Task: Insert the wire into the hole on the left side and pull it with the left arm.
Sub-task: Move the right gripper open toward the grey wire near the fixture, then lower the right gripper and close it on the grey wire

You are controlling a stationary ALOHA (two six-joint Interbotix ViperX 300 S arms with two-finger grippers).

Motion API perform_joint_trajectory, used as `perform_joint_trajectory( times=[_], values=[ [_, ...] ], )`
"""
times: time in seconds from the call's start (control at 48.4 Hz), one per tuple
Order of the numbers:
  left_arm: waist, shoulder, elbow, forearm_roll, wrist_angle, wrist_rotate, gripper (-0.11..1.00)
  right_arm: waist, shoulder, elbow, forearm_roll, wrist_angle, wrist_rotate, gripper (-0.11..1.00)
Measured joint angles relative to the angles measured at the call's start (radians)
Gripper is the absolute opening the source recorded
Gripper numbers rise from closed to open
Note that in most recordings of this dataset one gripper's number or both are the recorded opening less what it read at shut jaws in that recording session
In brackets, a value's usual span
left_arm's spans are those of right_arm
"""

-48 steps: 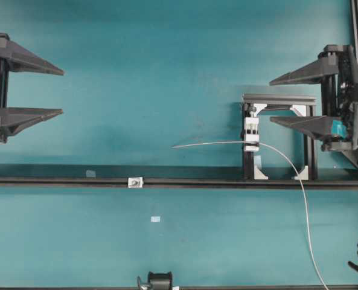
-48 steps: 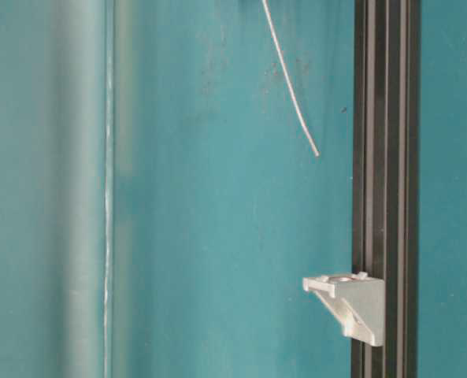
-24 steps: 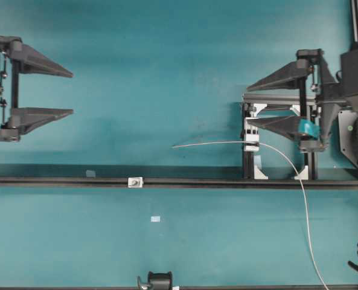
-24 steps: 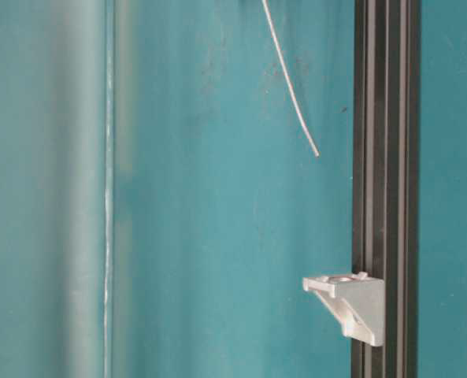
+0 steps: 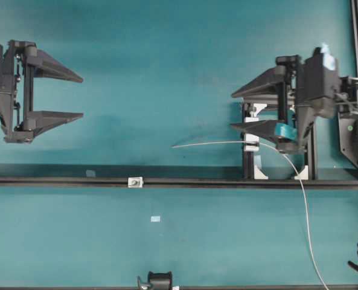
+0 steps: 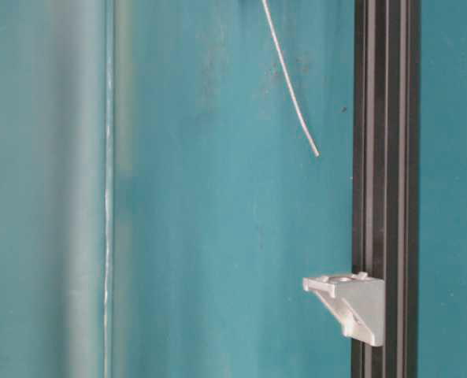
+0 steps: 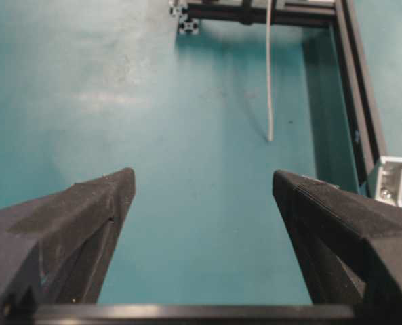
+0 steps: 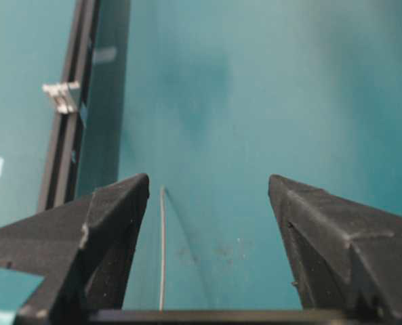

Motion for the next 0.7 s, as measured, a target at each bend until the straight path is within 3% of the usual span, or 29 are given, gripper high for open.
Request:
perform_joint_trajectory(
  times=[0.702],
  values=[
    [0.002,0.009,-0.005,0.0,0.002,0.0,0.7,0.003,0.268,-0.084,-0.002,-0.029,0.005,0.79]
  ],
)
